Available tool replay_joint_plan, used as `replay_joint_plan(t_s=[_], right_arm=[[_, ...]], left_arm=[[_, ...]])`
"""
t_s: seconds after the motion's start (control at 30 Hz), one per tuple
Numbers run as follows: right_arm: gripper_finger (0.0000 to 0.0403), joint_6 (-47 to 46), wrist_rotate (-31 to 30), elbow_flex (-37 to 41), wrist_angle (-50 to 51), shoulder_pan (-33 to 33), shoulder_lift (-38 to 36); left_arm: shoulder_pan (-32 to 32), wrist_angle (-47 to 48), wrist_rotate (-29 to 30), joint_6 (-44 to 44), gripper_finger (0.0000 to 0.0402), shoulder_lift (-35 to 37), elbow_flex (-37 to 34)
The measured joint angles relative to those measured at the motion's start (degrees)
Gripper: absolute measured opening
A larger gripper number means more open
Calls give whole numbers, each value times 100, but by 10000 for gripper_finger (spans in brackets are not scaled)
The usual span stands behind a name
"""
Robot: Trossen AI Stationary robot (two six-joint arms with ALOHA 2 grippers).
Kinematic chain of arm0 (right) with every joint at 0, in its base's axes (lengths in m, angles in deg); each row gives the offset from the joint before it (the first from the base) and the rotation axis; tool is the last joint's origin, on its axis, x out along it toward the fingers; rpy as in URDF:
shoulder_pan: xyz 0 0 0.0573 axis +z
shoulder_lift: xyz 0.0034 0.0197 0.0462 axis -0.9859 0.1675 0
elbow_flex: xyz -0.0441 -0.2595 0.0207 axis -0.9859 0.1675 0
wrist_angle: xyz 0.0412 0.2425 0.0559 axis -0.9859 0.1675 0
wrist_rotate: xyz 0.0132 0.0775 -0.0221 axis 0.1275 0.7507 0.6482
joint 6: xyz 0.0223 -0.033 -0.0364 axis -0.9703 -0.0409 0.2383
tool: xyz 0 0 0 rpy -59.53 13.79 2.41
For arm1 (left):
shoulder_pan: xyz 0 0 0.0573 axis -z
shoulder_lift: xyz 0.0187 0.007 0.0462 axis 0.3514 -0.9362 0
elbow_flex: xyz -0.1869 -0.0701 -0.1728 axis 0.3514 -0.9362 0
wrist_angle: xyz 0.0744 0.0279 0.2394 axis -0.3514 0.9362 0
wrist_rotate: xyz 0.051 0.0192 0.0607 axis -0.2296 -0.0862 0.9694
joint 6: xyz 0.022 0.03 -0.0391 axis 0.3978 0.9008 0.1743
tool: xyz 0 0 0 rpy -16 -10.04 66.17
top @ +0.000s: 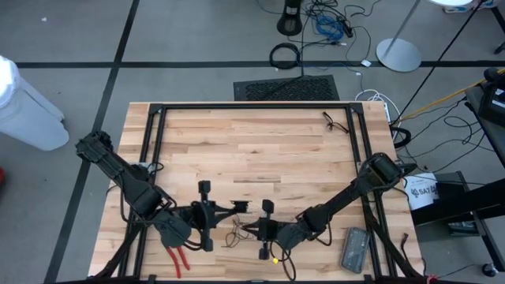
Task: Coil cords
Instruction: Coil the black wire onto the black spool
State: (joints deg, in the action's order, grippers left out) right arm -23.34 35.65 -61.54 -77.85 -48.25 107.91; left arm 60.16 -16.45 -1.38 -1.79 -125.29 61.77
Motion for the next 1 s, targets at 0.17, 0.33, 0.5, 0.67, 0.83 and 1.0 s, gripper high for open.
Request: replay_joint_plan(t_s=[0.17, 0.33, 0.5, 0.67, 0.83, 1.0], right_arm=[[1, -483, -23, 0, 1470, 85, -307], [1, -1003, -10, 0, 2675, 114, -563], [0, -1302, -22, -4, 3381, 215, -807], [0, -1463, -2, -11, 3896, 343, -1174], [0, -1465, 155, -7, 4243, 471, -1593], [1, -1628, 875, -4, 4614, 517, -1974]], left_arm=[[160, 269, 487, -256, 8, 260, 0], [452, 269, 972, -401, 8, 520, 0], [732, 376, 1256, -401, 8, 607, -2], [871, 484, 1441, -407, 8, 657, -2], [894, 518, 1543, -556, 8, 667, -2], [923, 863, 1519, -941, 8, 668, -2]])
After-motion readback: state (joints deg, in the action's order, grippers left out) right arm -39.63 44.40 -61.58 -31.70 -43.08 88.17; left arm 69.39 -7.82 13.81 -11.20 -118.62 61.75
